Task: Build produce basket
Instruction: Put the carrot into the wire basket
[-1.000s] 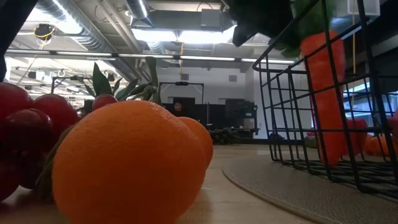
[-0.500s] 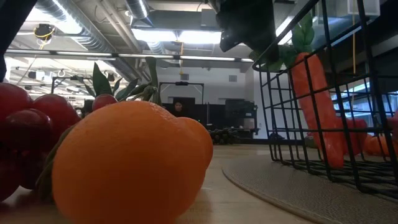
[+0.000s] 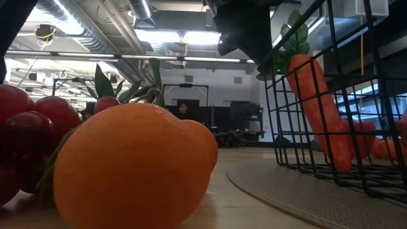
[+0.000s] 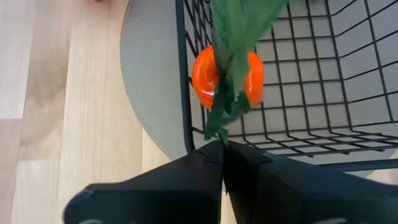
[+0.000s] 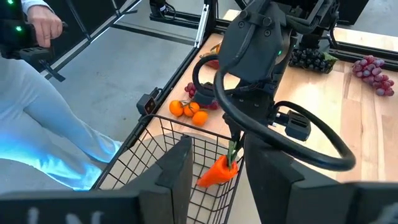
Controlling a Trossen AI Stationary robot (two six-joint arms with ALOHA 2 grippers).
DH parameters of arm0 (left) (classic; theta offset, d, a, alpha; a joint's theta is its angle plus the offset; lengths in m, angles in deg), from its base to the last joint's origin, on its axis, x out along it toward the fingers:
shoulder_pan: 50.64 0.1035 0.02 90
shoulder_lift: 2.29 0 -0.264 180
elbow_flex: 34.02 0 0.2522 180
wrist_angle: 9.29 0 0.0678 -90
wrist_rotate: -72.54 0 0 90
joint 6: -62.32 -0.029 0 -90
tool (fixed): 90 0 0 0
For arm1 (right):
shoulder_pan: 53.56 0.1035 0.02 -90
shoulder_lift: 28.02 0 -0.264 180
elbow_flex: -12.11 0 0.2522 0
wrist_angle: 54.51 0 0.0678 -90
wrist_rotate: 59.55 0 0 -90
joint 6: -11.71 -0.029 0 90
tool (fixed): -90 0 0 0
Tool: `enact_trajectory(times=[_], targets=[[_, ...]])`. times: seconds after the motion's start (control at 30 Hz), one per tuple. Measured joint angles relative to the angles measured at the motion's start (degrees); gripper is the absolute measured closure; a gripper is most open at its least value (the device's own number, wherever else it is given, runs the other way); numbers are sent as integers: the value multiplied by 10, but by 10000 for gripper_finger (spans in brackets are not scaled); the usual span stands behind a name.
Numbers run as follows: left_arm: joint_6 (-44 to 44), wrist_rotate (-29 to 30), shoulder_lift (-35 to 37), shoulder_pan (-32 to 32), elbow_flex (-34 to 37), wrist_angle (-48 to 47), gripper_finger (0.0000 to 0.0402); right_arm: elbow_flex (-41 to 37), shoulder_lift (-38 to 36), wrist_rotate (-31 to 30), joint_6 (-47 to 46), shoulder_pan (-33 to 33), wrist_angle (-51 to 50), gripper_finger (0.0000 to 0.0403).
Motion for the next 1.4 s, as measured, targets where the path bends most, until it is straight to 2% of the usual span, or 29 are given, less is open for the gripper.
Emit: enact_trajectory(times=[0.23,0.63,1.4], targets=[[0,-2,0,0,0,-2,392,0,0,0,0,0,0,273],[30,-4,5,6,2,-12,330,0,0,0,1,0,0,273],[31,0,43,9,1,-34,333,0,0,-5,14,0,-1,273]])
